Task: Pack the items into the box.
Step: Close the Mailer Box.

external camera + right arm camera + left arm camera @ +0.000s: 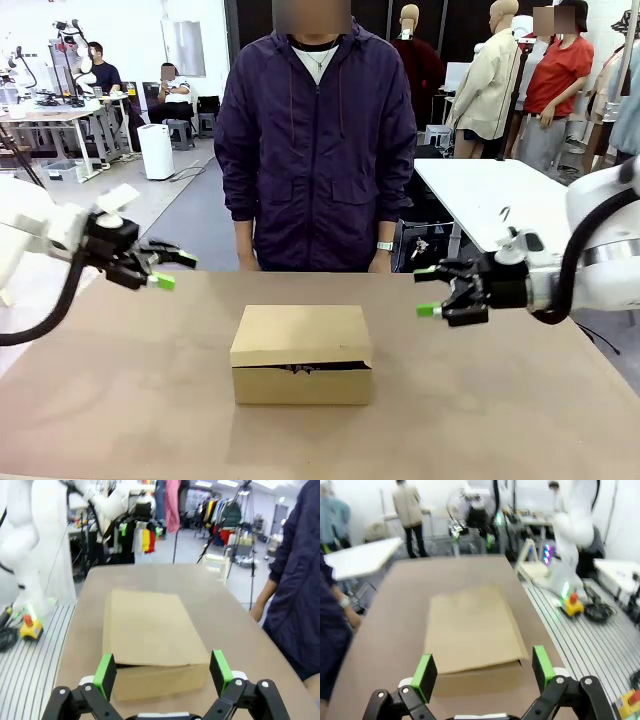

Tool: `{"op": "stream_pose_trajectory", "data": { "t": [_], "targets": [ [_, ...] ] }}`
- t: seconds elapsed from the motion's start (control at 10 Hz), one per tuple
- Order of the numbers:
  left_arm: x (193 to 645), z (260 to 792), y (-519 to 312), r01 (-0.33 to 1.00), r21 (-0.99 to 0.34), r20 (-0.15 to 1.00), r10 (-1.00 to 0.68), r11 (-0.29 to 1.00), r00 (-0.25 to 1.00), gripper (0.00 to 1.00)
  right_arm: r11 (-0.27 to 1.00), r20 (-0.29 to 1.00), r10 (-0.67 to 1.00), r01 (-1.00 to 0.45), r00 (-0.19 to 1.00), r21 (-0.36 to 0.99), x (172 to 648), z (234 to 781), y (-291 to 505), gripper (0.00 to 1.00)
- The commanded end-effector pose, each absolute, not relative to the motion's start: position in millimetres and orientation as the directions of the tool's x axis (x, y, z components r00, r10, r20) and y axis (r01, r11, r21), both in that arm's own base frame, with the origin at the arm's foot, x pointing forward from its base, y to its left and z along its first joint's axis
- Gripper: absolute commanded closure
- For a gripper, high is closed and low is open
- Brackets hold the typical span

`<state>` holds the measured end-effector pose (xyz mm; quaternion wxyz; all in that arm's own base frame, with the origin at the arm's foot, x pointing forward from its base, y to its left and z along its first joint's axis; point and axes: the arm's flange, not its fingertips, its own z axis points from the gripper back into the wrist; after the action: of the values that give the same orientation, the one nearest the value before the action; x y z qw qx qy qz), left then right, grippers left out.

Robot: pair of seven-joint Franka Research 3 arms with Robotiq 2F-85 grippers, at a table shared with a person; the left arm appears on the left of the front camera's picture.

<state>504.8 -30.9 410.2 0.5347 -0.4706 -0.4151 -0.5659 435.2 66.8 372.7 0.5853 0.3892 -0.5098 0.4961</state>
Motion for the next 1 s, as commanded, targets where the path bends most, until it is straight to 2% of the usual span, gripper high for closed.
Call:
{"op": "stream_pose_trajectory", "data": {
  "t": [0.0,0.2,0.4,0.7,0.9],
  "targets": [
    [520.4,408.8,-53.8,0.997,0.049,0.997,-0.057,0.055,-0.046,0.00,0.347,1.000,0.003,-0.938,-0.009,-0.010,449.7,382.2,85.6,0.00],
    [543.8,387.4,-78.8,0.990,0.096,0.995,0.002,0.107,-0.097,0.00,0.345,1.000,-0.019,-0.939,0.006,0.013,476.0,364.0,119.7,0.00],
    [562.0,350.0,-112.2,1.000,-0.005,1.000,0.017,-0.014,0.005,0.00,0.259,0.999,0.005,-0.965,0.039,0.036,500.5,339.6,156.5,0.00],
    [564.5,310.7,-149.6,0.978,-0.120,0.988,-0.113,-0.170,0.101,0.00,0.157,0.985,0.142,-0.984,0.101,0.078,510.6,306.4,193.7,0.00],
    [557.1,298.3,-162.1,0.964,-0.145,0.978,-0.176,-0.221,0.107,0.00,0.116,0.964,0.243,-0.990,0.108,0.082,504.0,287.4,204.9,0.00]
  ]
}}
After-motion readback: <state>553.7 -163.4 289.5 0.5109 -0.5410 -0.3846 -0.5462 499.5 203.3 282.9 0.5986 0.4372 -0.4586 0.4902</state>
